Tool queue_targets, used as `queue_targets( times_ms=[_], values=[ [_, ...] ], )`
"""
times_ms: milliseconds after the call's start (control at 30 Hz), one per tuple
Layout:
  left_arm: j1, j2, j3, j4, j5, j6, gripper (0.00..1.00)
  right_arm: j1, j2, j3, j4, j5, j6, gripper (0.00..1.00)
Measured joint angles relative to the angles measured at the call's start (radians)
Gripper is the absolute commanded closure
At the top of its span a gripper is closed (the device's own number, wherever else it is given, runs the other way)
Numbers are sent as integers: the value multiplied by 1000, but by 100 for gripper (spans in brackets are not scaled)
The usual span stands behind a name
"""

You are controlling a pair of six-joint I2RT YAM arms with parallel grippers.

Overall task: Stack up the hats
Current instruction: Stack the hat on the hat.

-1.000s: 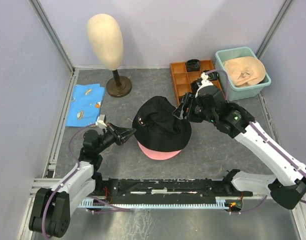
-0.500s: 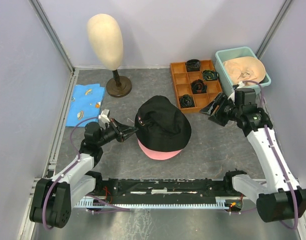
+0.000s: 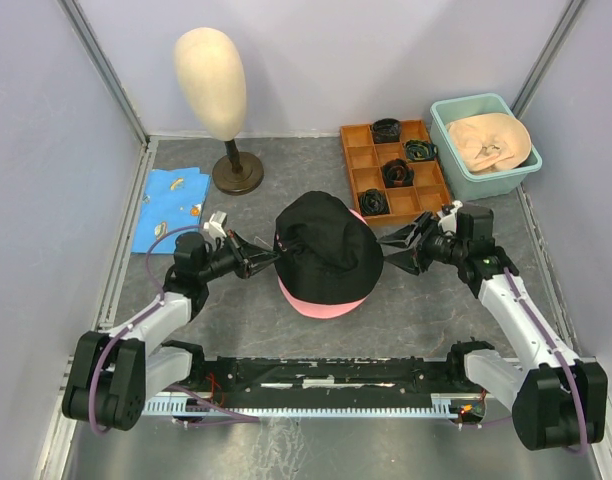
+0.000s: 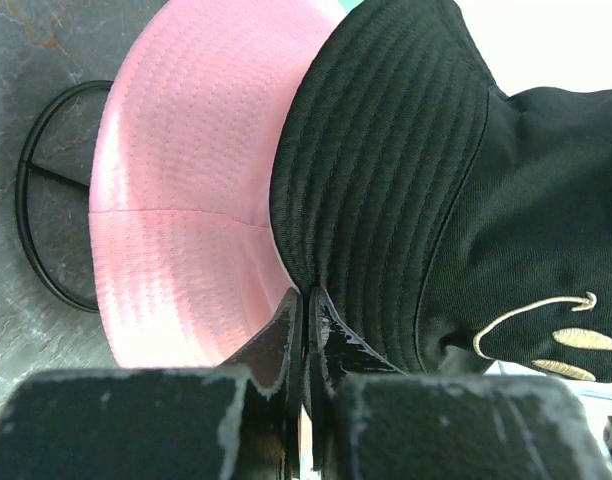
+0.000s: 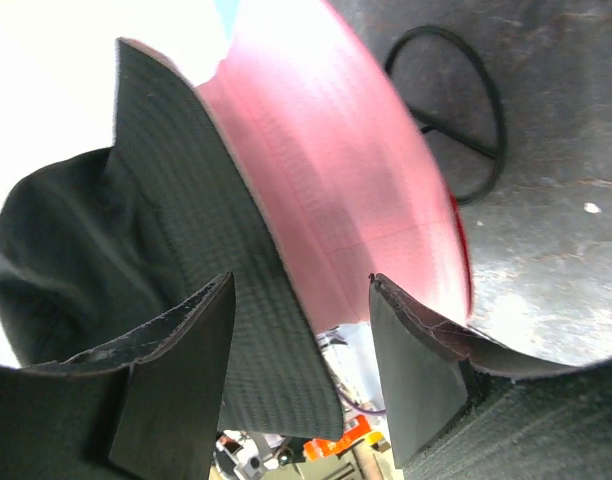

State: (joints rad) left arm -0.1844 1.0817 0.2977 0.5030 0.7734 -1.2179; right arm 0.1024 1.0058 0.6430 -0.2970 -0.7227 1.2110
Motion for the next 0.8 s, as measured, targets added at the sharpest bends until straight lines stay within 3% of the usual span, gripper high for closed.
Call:
queue_targets(
  times_ms=[267, 800],
  values=[
    [4, 26, 48, -20, 10, 31, 97, 0, 0, -11, 182, -55, 125, 37],
    [4, 54, 59, -26, 23, 31, 97, 0, 48, -19, 220, -63, 118, 36]
  ],
)
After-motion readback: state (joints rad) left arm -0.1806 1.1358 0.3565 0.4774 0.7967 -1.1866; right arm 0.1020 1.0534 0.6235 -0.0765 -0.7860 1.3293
